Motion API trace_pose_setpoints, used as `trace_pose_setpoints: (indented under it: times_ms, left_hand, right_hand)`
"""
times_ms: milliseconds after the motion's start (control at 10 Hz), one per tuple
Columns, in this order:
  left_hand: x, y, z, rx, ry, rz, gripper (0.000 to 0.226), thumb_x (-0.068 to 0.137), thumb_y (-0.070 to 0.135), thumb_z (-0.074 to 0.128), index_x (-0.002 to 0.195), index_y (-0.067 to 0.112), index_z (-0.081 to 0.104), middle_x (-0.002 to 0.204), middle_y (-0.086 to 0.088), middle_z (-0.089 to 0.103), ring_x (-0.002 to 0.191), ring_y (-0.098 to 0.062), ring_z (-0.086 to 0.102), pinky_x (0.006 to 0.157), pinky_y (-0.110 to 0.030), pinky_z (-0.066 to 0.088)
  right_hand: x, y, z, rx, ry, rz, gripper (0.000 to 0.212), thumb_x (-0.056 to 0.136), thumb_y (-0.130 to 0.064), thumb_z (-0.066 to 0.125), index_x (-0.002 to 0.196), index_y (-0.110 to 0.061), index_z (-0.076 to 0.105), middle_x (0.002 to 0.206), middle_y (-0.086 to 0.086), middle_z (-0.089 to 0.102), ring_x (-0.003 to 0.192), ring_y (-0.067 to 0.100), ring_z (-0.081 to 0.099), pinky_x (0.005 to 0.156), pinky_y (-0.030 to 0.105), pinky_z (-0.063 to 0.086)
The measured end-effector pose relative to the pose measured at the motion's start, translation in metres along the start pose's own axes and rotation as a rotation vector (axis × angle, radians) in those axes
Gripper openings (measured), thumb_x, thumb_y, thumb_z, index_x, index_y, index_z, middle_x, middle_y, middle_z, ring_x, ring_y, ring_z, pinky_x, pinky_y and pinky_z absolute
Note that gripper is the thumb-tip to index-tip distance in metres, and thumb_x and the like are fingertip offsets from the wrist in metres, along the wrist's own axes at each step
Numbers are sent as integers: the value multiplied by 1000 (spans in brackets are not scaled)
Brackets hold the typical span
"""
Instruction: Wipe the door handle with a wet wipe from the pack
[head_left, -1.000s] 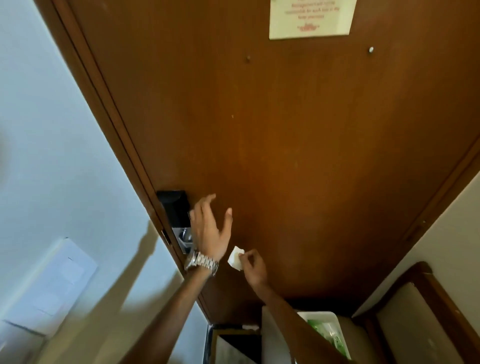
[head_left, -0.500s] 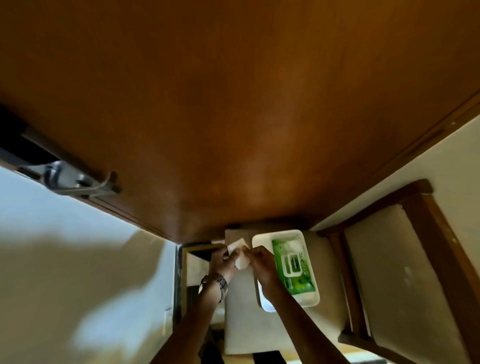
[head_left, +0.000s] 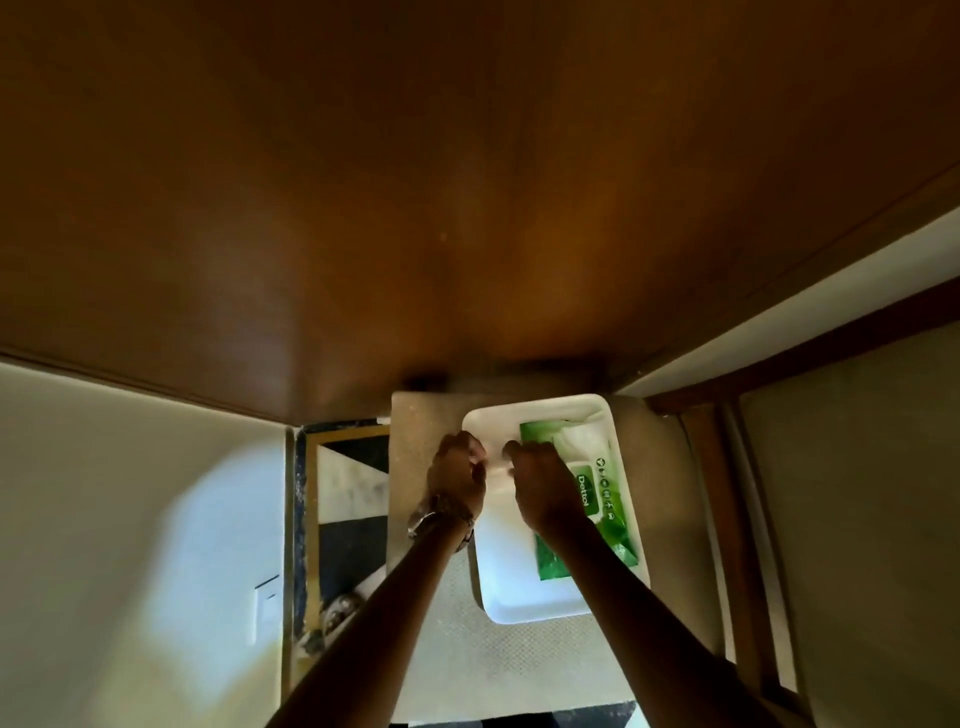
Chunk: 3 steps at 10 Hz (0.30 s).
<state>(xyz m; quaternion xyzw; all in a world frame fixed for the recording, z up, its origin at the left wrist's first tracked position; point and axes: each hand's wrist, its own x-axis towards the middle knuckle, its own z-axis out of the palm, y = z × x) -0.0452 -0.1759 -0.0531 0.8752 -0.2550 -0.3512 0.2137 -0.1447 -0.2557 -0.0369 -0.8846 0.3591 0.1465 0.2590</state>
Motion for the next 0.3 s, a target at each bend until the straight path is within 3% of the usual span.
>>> trace_pose_setpoints:
  times_ms: [100, 200, 300]
  left_hand:
    - [-4, -16, 16, 321, -38, 132, 27, 102, 22, 61, 128, 16, 58, 141, -7, 47, 132, -25, 44, 102, -38, 53]
    - [-10, -20, 17, 427, -70, 153, 46, 104, 32, 57, 145, 18, 44, 154, -8, 35, 140, -26, 37, 106, -38, 50]
    - [-25, -3, -6, 446, -37, 166, 69, 105, 39, 55, 160, 15, 20, 168, -9, 14, 153, -30, 24, 120, -43, 39]
  right_hand:
    - [-4, 0, 15, -256, -2, -18, 33, 95, -8, 47, 127, -11, 56, 139, 19, 49, 125, 36, 48, 94, 43, 49]
    - [-16, 0, 19, -346, 75, -16, 35, 86, -16, 67, 121, -15, 64, 132, 17, 59, 115, 34, 60, 88, 40, 54]
    - [-33, 5, -6, -338, 165, -62, 64, 83, -16, 66, 144, -13, 47, 146, 22, 49, 132, 38, 51, 104, 51, 47]
